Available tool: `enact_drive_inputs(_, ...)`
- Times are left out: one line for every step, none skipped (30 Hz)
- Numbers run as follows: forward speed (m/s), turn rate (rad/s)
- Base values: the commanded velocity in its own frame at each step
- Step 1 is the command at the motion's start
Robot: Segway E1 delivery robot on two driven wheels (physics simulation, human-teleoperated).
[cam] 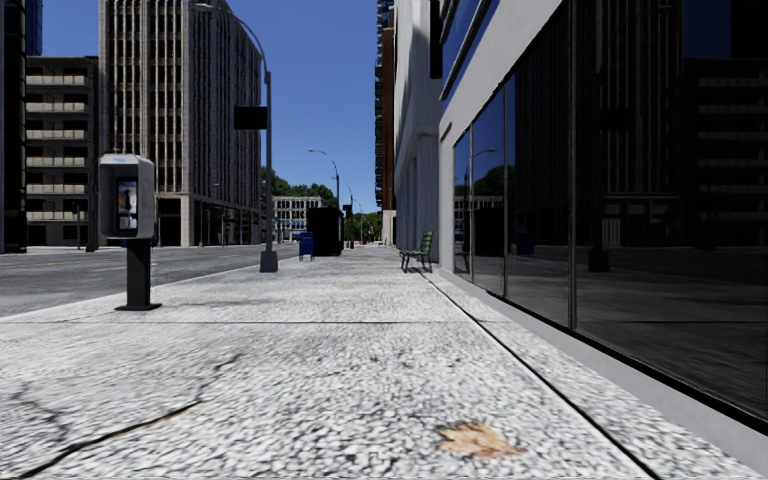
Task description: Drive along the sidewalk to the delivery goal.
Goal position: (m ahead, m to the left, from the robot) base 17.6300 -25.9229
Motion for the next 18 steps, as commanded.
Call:
enact_drive_inputs(1.55, 0.00)
enact_drive_inputs(1.55, 0.00)
enact_drive_inputs(1.55, 0.02)
enact_drive_inputs(1.55, 0.18)
enact_drive_inputs(1.55, 0.39)
enact_drive_inputs(1.55, 0.66)
enact_drive_inputs(1.55, 0.80)
enact_drive_inputs(1.55, 0.84)
enact_drive_inputs(1.55, 0.84)
enact_drive_inputs(1.55, 0.85)
enact_drive_inputs(1.55, 0.34)
enact_drive_inputs(1.55, 0.14)
enact_drive_inputs(1.55, 0.08)
enact_drive_inputs(1.55, 0.06)
enact_drive_inputs(1.55, 0.05)
enact_drive_inputs(1.55, 0.05)
enact_drive_inputs(1.55, 0.03)
enact_drive_inputs(1.55, 0.02)
